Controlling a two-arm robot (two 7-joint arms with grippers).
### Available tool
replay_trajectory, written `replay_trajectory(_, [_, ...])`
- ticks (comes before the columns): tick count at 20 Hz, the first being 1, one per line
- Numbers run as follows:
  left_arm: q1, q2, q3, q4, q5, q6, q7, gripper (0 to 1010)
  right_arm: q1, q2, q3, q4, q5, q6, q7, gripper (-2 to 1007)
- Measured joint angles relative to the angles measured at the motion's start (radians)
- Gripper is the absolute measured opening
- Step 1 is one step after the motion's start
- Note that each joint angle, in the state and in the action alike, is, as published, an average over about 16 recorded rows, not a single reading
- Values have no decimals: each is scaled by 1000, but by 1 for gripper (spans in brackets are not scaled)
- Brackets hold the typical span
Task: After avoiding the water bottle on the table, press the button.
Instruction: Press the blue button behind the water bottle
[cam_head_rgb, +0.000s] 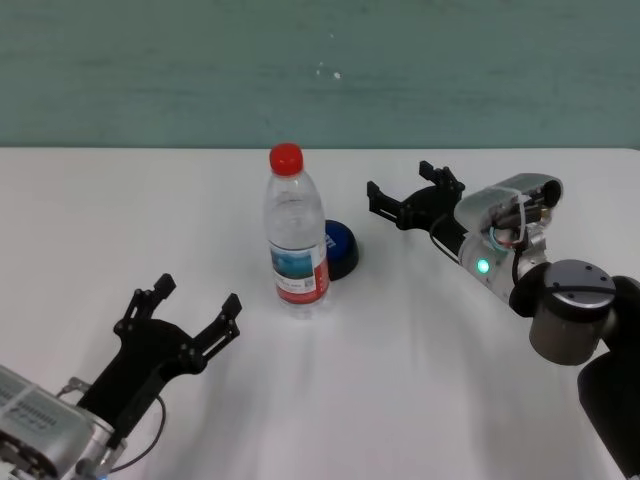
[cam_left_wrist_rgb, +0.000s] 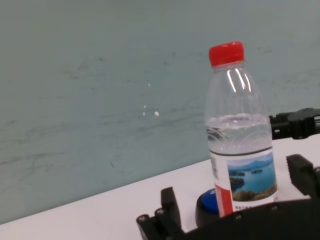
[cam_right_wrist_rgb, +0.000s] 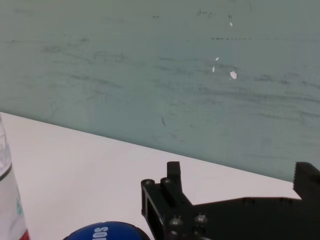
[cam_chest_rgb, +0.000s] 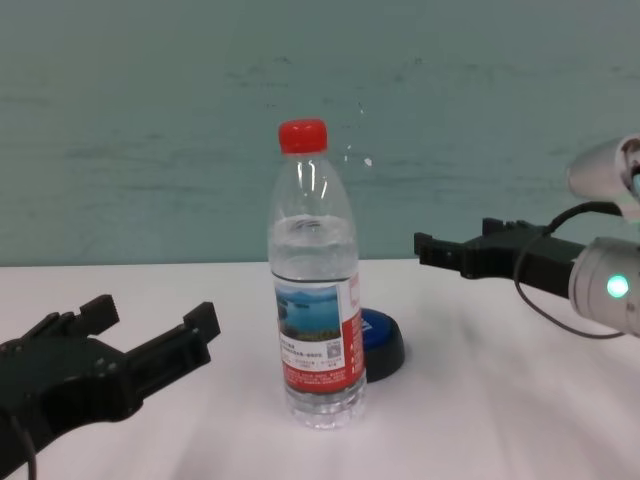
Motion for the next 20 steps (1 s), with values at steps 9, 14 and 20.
replay_trajectory(9, [0,0,0,0,0,0,0,1010,34,-3,-19,56,3,-7,16,1004])
replay_trajectory(14, [0,0,0,0,0,0,0,1010,49,-6,-29,81,3,-12,25,1004])
replay_trajectory(20, [0,0,0,0,0,0,0,1010,65,-10,-39,108,3,-18,33,1004])
